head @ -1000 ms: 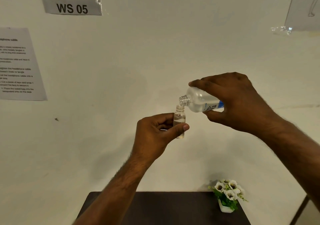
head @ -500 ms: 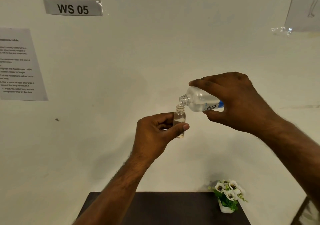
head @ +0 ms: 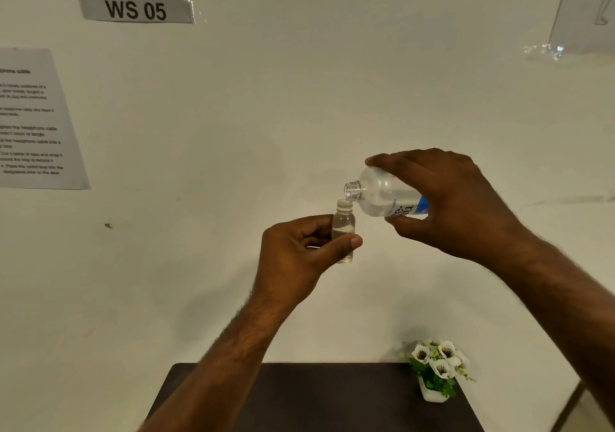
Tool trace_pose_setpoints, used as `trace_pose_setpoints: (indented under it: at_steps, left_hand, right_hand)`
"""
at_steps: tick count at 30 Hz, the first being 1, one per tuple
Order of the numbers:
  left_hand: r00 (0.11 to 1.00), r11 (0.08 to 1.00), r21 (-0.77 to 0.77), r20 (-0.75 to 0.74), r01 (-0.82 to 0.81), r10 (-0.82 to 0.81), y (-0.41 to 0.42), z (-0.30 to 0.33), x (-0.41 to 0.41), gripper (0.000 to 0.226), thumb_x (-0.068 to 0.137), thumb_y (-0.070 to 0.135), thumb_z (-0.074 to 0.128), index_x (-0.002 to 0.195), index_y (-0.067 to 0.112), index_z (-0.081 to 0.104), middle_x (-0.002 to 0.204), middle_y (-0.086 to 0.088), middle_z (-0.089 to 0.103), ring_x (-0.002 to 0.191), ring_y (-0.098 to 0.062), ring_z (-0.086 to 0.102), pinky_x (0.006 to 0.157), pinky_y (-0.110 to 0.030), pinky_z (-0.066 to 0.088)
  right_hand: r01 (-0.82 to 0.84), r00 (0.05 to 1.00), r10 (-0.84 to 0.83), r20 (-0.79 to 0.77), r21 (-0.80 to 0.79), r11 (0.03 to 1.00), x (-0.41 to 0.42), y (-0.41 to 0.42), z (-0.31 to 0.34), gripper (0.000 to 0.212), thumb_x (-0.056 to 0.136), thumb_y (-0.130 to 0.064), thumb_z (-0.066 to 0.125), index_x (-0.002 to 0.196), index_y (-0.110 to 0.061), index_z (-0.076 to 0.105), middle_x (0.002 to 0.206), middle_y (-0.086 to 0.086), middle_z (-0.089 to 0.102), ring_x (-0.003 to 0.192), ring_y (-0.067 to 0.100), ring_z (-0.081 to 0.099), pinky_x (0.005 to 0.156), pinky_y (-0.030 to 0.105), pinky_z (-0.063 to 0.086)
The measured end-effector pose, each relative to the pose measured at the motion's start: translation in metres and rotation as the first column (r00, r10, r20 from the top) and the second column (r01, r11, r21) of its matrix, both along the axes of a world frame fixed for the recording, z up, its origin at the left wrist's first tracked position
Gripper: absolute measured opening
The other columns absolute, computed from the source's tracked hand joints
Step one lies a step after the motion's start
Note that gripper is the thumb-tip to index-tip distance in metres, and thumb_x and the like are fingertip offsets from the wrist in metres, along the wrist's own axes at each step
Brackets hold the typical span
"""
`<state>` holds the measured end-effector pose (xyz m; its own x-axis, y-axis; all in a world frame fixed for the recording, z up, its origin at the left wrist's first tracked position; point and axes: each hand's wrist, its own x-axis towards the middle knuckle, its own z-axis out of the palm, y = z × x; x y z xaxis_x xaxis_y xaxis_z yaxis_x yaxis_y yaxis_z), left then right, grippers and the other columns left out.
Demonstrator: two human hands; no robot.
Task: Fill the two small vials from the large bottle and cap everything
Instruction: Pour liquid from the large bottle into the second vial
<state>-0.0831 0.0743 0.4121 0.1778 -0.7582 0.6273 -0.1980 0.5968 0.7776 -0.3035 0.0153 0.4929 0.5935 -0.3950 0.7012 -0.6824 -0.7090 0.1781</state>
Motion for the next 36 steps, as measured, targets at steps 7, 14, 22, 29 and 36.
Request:
trace_pose_setpoints:
  at_steps: [7, 14, 22, 29, 36]
  left_hand:
    - [1.000, 0.999, 0.030, 0.013, -0.019, 0.019, -0.004, -0.014, 0.001, 0.033, 0.070, 0.043, 0.085, 0.101, 0.032, 0.081, 0.090, 0.016, 0.082, 0.082, -0.010, 0.079, 0.073, -0.020, 0.062]
    - [0.999, 0.999, 0.041, 0.033, -0.010, 0.008, -0.003, -0.033, 0.001, 0.026, 0.076, 0.036, 0.088, 0.100, 0.038, 0.080, 0.088, 0.018, 0.081, 0.081, -0.007, 0.079, 0.070, -0.015, 0.060]
    - [1.000, 0.981, 0.195, 0.000, 0.021, -0.021, 0.009, -0.096, 0.003, 0.026, 0.077, 0.027, 0.089, 0.101, 0.032, 0.082, 0.093, 0.012, 0.082, 0.084, -0.010, 0.079, 0.075, -0.019, 0.061]
    - [1.000, 0.895, 0.445, -0.005, 0.024, -0.024, 0.039, -0.191, 0.008, 0.029, 0.077, 0.020, 0.089, 0.105, 0.020, 0.081, 0.095, 0.008, 0.082, 0.090, -0.011, 0.079, 0.081, -0.021, 0.061]
    - [1.000, 0.786, 0.618, 0.021, -0.016, 0.004, 0.066, -0.293, 0.008, 0.030, 0.077, 0.011, 0.089, 0.104, 0.023, 0.080, 0.099, 0.005, 0.081, 0.093, -0.012, 0.078, 0.088, -0.033, 0.063]
  right_hand:
    - [-0.033, 0.990, 0.010, 0.144, 0.164, 0.986, 0.003, 0.000, -0.032, 0.082, 0.073, -0.041, 0.082, 0.145, -0.038, 0.044, 0.130, -0.011, 0.062, 0.107, 0.014, 0.057, 0.086, 0.031, 0.051]
    - [-0.166, 0.938, 0.020, 0.346, 0.399, 0.902, 0.005, 0.000, -0.078, 0.082, 0.070, -0.044, 0.087, 0.141, -0.044, 0.045, 0.126, -0.027, 0.057, 0.104, 0.001, 0.061, 0.085, 0.011, 0.050]
    - [-0.332, 0.843, -0.062, 0.534, 0.609, 0.721, 0.010, 0.009, -0.154, 0.078, 0.063, -0.058, 0.080, 0.131, -0.054, 0.042, 0.123, -0.030, 0.054, 0.103, -0.011, 0.059, 0.063, 0.005, 0.051]
    - [-0.303, 0.867, -0.157, 0.474, 0.749, 0.589, 0.020, 0.012, -0.237, 0.075, 0.067, -0.060, 0.083, 0.132, -0.044, 0.049, 0.124, -0.026, 0.060, 0.114, -0.003, 0.056, 0.077, 0.015, 0.051]
    - [-0.315, 0.879, -0.220, 0.423, 0.862, 0.397, 0.036, 0.011, -0.319, 0.078, 0.066, -0.043, 0.091, 0.132, -0.037, 0.049, 0.121, -0.020, 0.062, 0.112, 0.004, 0.062, 0.090, 0.031, 0.059]
